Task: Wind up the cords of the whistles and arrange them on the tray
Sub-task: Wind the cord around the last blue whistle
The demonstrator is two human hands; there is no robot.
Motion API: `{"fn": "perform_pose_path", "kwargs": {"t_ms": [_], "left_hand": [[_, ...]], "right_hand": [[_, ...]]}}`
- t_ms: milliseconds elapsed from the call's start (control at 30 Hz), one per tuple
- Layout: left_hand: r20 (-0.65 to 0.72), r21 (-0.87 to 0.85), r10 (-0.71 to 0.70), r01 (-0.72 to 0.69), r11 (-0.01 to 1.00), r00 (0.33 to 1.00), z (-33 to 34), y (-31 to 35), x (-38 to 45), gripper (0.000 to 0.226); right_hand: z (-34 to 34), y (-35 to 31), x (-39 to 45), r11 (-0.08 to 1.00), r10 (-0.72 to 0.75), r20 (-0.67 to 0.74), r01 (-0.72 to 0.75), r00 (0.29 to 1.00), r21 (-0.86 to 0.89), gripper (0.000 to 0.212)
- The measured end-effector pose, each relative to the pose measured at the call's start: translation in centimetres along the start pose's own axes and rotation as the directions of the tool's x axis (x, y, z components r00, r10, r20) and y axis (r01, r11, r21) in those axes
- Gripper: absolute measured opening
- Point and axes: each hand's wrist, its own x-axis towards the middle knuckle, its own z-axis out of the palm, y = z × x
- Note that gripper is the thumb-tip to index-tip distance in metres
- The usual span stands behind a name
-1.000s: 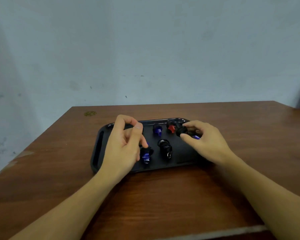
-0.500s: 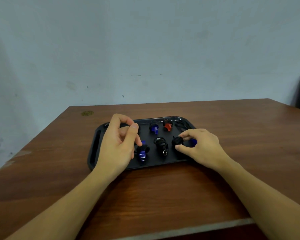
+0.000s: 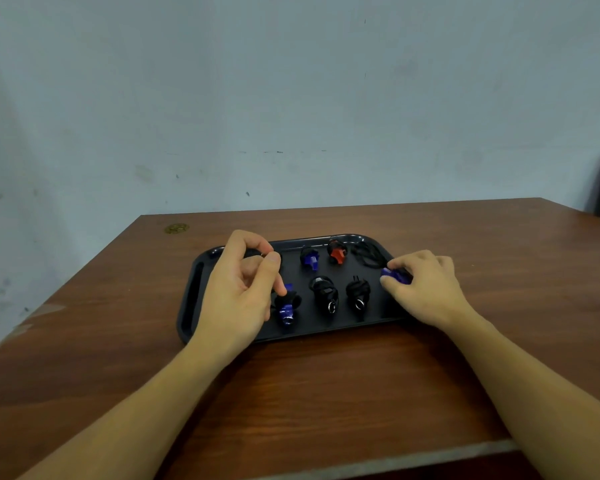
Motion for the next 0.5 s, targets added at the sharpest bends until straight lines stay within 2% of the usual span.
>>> {"fn": "perform_pose_path", "kwargs": {"t_ms": [133, 233, 333, 400, 500], "left_hand": [[0.008, 0.005, -0.01, 0.01, 1.0, 1.0, 0.0, -0.1, 0.0, 0.004], [0.014, 0.014, -0.033, 0.033, 0.999, 0.999, 0.0, -0.3, -0.1, 0.005], [0.03, 0.041, -0.053, 0.052, 0.998, 0.998, 0.1, 0.0, 0.2, 0.01], [0.055, 0.074, -0.078, 0.074, 0.995, 0.995, 0.2, 0.7, 1.0, 0.014], [0.128, 0.083, -0.154, 0.145, 0.986, 0.98, 0.5, 2.8, 3.0, 0.02]], "right_hand": [[0.2, 0.0, 0.6, 1.0, 0.014, -0.011, -0.015, 1.0, -0.009, 0.022], [-0.1, -0.4, 0.6, 0.998, -0.065, -0.088, 0.065, 0.994, 0.004, 0.022], [-1.4, -2.1, 0.6, 0.952, -0.198, -0.179, 0.233, 0.964, 0.2, 0.017], [-2.6, -3.9, 0.5, 0.887, -0.287, -0.148, 0.321, 0.946, 0.332, 0.02], [-4.3, -7.2, 0.0, 0.801, -0.451, -0.091, 0.447, 0.888, 0.399, 0.031]]}}
